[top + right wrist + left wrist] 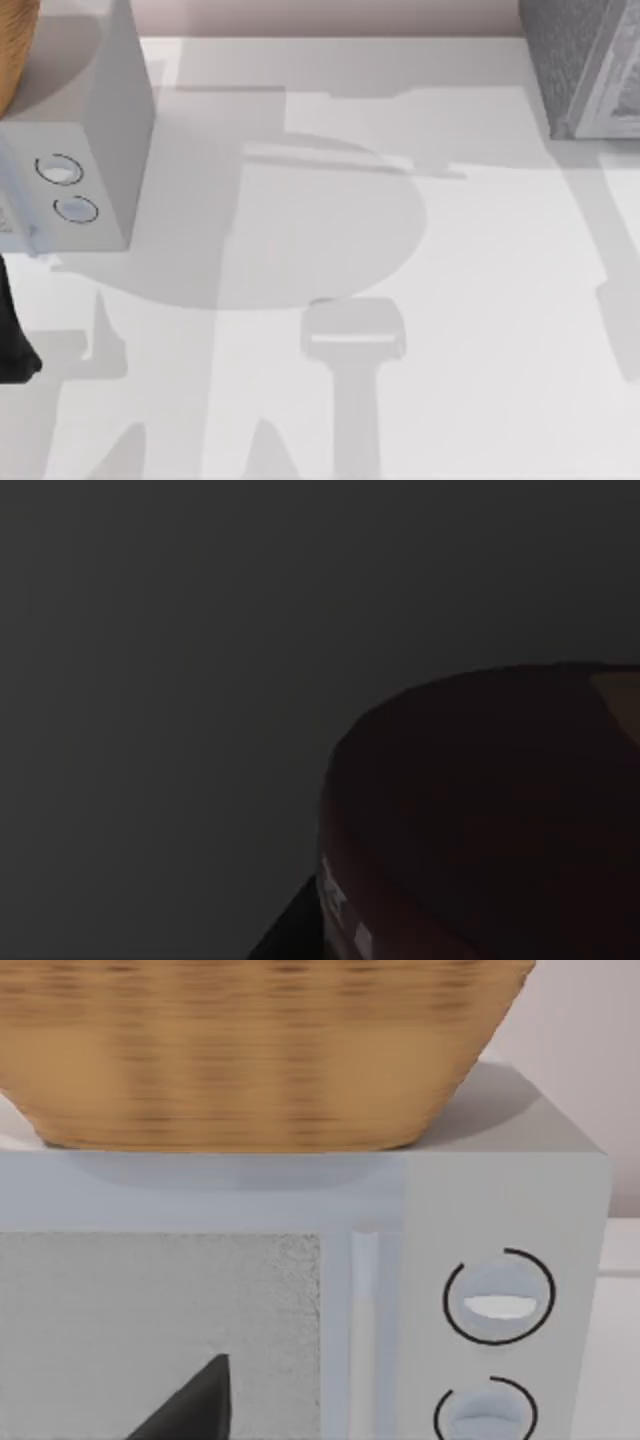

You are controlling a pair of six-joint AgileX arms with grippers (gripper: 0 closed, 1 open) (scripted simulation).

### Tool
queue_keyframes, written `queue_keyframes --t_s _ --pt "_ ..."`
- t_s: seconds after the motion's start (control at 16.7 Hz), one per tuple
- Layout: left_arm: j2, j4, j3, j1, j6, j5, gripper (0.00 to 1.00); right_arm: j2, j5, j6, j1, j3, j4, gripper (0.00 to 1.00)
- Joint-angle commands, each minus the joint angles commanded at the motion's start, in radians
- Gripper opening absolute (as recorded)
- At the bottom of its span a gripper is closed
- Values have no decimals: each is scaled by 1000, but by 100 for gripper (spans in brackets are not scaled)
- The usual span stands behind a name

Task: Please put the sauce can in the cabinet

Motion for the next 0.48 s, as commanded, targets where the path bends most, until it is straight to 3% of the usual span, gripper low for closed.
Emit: queue_keyframes --t_s 0.12,0.48 --pt "0 0 0 0 0 0 100 0 0 0 0 0 0 98" --pt "0 0 0 0 0 0 100 0 0 0 0 0 0 100"
